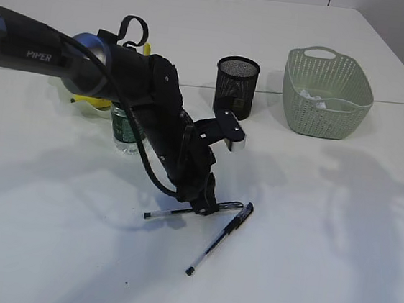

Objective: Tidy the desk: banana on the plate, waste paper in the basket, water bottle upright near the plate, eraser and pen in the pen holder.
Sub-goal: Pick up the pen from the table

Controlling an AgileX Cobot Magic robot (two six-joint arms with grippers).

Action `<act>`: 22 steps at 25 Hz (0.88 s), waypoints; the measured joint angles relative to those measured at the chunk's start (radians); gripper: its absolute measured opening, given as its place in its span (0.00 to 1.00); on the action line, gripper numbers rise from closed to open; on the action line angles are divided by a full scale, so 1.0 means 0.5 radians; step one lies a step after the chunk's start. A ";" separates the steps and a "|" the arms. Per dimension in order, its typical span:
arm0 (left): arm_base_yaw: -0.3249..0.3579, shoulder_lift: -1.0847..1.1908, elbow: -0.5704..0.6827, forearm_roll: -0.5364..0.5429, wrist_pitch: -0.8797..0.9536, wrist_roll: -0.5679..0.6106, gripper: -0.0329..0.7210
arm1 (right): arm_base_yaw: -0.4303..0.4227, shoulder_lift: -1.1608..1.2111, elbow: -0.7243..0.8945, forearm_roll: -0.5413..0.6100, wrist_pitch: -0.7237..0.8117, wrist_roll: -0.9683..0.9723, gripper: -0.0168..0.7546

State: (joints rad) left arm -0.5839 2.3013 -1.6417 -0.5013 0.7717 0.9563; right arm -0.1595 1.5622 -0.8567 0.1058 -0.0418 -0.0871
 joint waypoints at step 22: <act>0.000 0.048 -0.154 -0.269 -0.190 0.004 0.07 | 0.000 0.000 0.000 0.000 0.000 0.000 0.41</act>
State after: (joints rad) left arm -0.5839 2.3252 -1.7185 -0.6358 0.6766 0.9584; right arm -0.1595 1.5622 -0.8567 0.1058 -0.0418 -0.0871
